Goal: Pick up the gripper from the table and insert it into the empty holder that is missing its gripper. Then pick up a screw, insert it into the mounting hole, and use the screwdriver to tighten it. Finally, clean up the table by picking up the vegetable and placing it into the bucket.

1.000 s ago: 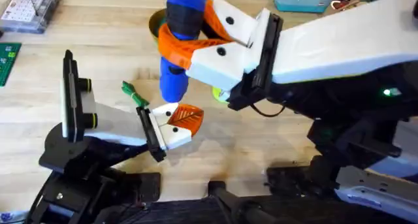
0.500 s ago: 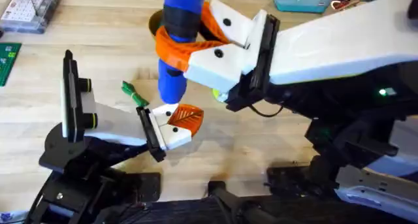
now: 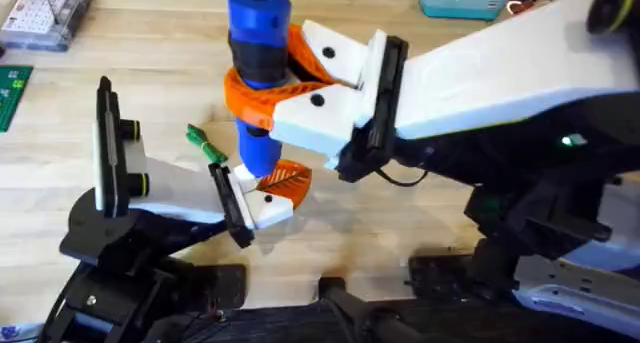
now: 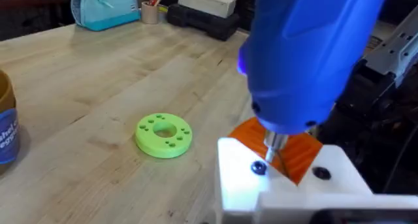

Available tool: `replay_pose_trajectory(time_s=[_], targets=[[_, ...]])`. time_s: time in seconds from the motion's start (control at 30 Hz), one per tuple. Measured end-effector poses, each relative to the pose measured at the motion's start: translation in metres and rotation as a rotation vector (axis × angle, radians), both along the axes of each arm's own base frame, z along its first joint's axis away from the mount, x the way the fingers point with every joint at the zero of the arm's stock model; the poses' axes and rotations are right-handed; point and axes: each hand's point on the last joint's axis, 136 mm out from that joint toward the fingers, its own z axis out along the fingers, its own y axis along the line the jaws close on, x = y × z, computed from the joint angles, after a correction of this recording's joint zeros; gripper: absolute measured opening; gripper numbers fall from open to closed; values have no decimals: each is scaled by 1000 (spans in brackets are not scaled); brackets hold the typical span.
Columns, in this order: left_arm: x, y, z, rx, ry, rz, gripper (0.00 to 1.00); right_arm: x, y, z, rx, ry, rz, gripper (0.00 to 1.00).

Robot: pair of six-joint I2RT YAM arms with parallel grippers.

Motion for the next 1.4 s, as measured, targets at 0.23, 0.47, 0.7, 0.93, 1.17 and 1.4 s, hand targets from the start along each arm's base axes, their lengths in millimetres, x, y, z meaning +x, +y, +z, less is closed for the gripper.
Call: replay_pose_trajectory(time_s=[0.23, 0.47, 0.7, 0.93, 1.17, 1.4], targets=[[0, 0, 0, 0, 0, 0, 10, 1, 2, 1, -18, 8, 0, 39], [0, 0, 0, 0, 0, 0, 10, 1, 2, 2, -18, 0, -1, 39], [0, 0, 0, 0, 0, 0, 10, 2, 3, 9, 10, -25, -2, 39], [0, 0, 0, 0, 0, 0, 10, 4, 7, 3, -3, -15, -2, 39], [0, 0, 0, 0, 0, 0, 10, 5, 8, -2, -23, 1, -1, 39], [0, 0, 0, 0, 0, 0, 10, 5, 8, -2, -23, 1, -1, 39]])
